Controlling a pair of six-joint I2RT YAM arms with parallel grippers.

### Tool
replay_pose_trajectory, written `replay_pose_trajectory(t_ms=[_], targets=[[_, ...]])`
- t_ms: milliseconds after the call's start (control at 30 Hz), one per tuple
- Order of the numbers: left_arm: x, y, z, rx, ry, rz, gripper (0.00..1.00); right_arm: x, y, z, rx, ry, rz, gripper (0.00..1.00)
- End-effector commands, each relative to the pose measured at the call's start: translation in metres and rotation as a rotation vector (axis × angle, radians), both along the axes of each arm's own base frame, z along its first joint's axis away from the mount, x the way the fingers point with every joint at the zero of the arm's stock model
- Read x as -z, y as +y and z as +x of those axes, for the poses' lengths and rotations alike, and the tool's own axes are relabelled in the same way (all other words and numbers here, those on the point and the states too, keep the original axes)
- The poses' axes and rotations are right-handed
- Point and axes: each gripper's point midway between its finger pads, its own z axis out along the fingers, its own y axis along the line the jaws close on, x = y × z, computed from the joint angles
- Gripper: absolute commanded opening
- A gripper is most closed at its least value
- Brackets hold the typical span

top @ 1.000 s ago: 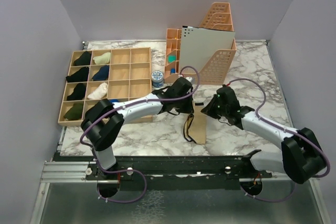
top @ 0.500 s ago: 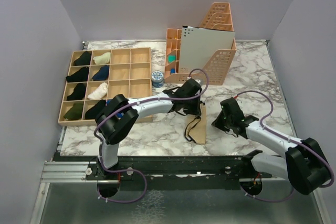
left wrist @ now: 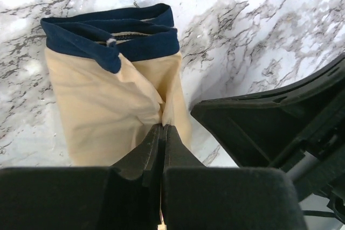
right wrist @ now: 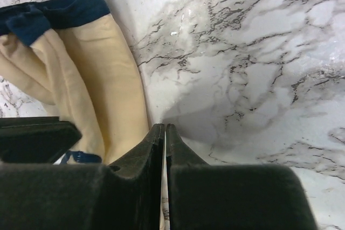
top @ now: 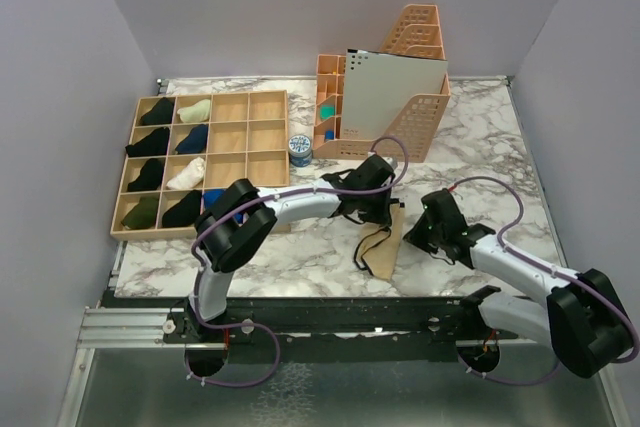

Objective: Roll the underwear
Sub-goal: Fold the underwear at the center of the board.

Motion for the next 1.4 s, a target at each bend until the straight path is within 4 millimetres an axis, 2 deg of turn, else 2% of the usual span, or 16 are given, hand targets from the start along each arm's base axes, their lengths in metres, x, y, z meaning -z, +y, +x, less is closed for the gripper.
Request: replay_pose_trajectory(t_ms=[0, 233, 333, 433, 533, 600, 767, 967, 1000, 1033, 1067, 1133, 1200, 1367], targets=[[-0.001, -0.019, -0.008, 0.038, 0.012, -0.039, 0.00, 0.010, -0.001, -0.010, 0.023, 0.024, 0.026, 0.09], [-0.008, -0.040, -0.022, 0.119, 0.031, -0.114, 0.00, 0.029, 0.006, -0.019, 0.048, 0.078, 0.091, 0.09], [-0.002, -0.039, -0.023, 0.116, 0.042, -0.101, 0.00, 0.043, 0.002, -0.028, 0.119, 0.113, 0.115, 0.09], [0.007, -0.038, -0.024, 0.108, 0.063, -0.081, 0.00, 0.049, -0.001, -0.033, 0.157, 0.115, 0.135, 0.09], [0.014, -0.033, -0.022, 0.079, 0.064, -0.052, 0.00, 0.043, -0.005, -0.034, 0.171, 0.092, 0.134, 0.08], [0.015, -0.030, -0.019, 0.056, 0.056, -0.035, 0.00, 0.036, -0.018, -0.034, 0.205, 0.080, 0.080, 0.08], [0.018, -0.033, -0.016, 0.056, 0.057, -0.023, 0.00, 0.004, -0.045, -0.030, 0.269, -0.023, -0.013, 0.12], [0.023, -0.036, -0.016, 0.061, 0.065, -0.017, 0.00, -0.026, -0.058, -0.026, 0.293, -0.105, -0.040, 0.17], [0.023, -0.036, -0.016, 0.063, 0.065, -0.011, 0.07, -0.030, -0.059, -0.024, 0.293, -0.114, -0.051, 0.18], [0.024, -0.035, -0.016, 0.064, 0.064, -0.003, 0.24, -0.037, -0.060, -0.021, 0.292, -0.126, -0.058, 0.19], [0.023, -0.035, -0.017, 0.076, 0.064, -0.004, 0.31, -0.040, -0.060, -0.019, 0.288, -0.130, -0.070, 0.20], [0.021, -0.035, -0.018, 0.085, 0.058, -0.005, 0.32, -0.045, -0.058, -0.013, 0.259, -0.136, -0.090, 0.22], [0.013, -0.034, -0.016, 0.077, 0.043, -0.010, 0.48, -0.049, -0.050, -0.007, 0.212, -0.137, -0.090, 0.23], [-0.023, -0.033, -0.012, 0.069, -0.017, -0.058, 0.60, -0.058, -0.030, 0.008, 0.124, -0.136, -0.044, 0.22]])
